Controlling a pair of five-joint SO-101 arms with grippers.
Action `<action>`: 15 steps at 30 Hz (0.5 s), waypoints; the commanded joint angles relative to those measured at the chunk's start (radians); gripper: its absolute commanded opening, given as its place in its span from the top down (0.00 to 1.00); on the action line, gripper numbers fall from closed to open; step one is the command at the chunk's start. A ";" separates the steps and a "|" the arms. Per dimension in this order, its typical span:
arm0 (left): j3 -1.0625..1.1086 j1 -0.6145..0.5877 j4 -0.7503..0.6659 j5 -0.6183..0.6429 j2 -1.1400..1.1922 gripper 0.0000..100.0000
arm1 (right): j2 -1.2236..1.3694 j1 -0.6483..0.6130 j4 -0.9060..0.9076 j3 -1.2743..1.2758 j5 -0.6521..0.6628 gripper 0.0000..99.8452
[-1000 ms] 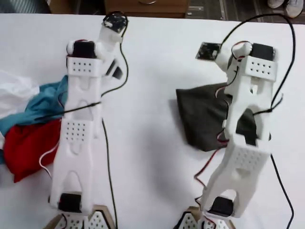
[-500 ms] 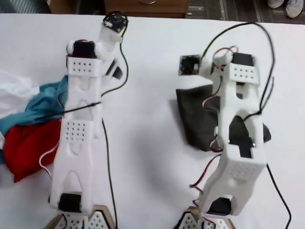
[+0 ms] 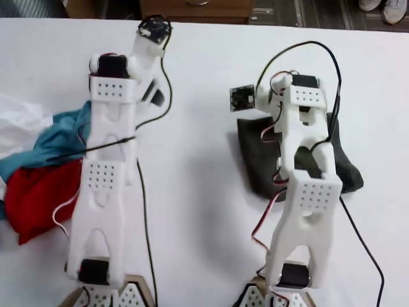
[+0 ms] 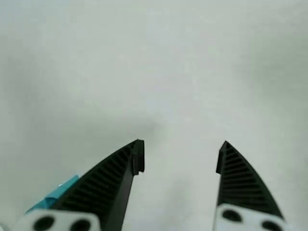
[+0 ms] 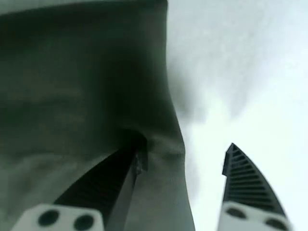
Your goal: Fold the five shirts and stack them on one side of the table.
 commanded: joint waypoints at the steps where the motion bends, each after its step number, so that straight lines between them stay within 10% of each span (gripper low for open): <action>1: -0.027 -0.006 0.017 0.000 -0.080 0.74 | 0.041 0.002 -0.008 -0.103 0.012 0.74; 15: -0.027 -0.008 0.017 0.000 -0.083 0.74 | 0.142 -0.028 0.285 -0.261 0.071 0.74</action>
